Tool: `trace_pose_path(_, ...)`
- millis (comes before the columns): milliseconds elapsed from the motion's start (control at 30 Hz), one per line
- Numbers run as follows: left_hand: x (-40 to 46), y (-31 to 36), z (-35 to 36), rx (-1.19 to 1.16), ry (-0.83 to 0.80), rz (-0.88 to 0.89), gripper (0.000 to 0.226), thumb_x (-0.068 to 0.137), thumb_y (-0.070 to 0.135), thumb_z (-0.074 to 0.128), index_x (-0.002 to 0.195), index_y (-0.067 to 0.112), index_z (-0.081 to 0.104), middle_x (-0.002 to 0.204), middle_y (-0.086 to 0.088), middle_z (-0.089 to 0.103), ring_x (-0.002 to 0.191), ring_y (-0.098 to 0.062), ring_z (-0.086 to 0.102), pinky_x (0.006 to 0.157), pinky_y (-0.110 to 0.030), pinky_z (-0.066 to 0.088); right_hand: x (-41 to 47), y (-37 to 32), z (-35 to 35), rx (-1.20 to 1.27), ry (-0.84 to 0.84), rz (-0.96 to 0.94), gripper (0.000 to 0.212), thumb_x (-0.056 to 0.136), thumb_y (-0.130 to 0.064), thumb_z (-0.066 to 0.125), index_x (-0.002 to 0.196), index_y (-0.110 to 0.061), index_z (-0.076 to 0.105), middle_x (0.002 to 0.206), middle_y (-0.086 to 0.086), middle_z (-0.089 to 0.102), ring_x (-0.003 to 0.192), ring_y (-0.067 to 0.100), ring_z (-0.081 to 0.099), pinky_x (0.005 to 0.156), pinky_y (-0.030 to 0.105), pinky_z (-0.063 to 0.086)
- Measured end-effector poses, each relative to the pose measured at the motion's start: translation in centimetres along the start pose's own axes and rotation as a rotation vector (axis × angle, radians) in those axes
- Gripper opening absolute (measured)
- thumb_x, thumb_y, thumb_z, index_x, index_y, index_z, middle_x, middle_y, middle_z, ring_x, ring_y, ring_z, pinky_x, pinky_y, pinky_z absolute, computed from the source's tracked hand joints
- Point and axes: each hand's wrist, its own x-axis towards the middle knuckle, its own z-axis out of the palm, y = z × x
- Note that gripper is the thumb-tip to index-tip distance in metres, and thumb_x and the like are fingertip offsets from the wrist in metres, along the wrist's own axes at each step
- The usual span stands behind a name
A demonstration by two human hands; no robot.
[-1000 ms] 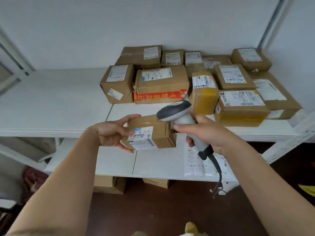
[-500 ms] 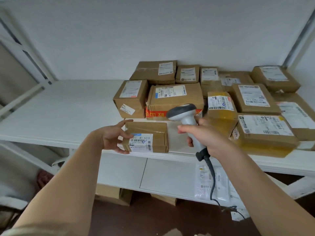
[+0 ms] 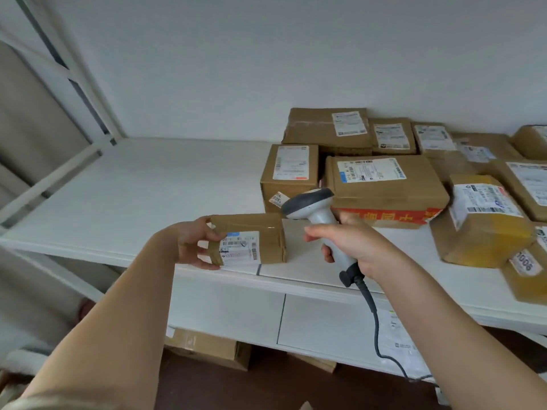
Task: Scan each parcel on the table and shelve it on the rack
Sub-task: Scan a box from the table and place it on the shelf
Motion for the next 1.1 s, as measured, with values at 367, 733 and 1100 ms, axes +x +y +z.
trace_pose_path(367, 3.3, 5.2, 2.5, 0.307, -0.257, 0.033, 0.049, 0.076, 0.008, 0.079, 0.116, -0.002, 0.052, 0.108, -0.019, 0.072, 0.098, -0.031, 0.072, 0.090, -0.045, 0.057, 1.7, -0.5, 2.9, 0.048, 0.193, 0.096, 0.028, 0.089, -0.011, 0.070, 0.113, -0.017, 0.058, 0.069, 0.006, 0.055, 0.046, 0.012, 0.050, 0.044, 0.024, 0.044)
trace_pose_path(733, 3.8, 6.6, 3.8, 0.699, -0.057, 0.080, 0.052, 0.072, 0.043, 0.084, 0.103, 0.004, 0.066, 0.097, -0.008, 0.070, 0.074, -0.019, 0.068, 0.063, -0.026, 0.057, 0.2, 0.6, 1.8, 0.158, 0.346, 0.007, 0.030, 0.089, -0.014, 0.070, 0.116, -0.011, 0.060, 0.080, 0.009, 0.059, 0.046, 0.011, 0.052, 0.045, 0.022, 0.045)
trace_pose_path(1100, -4.6, 10.5, 18.5, 0.800, -0.458, 0.315, 0.036, 0.063, 0.036, 0.082, 0.073, 0.014, 0.055, 0.066, -0.001, 0.058, 0.057, -0.010, 0.054, 0.054, -0.019, 0.046, -11.1, 1.5, -6.9, 0.113, 0.373, -0.124, 0.029, 0.086, -0.021, 0.075, 0.112, -0.019, 0.064, 0.079, 0.003, 0.061, 0.052, 0.011, 0.055, 0.051, 0.022, 0.047)
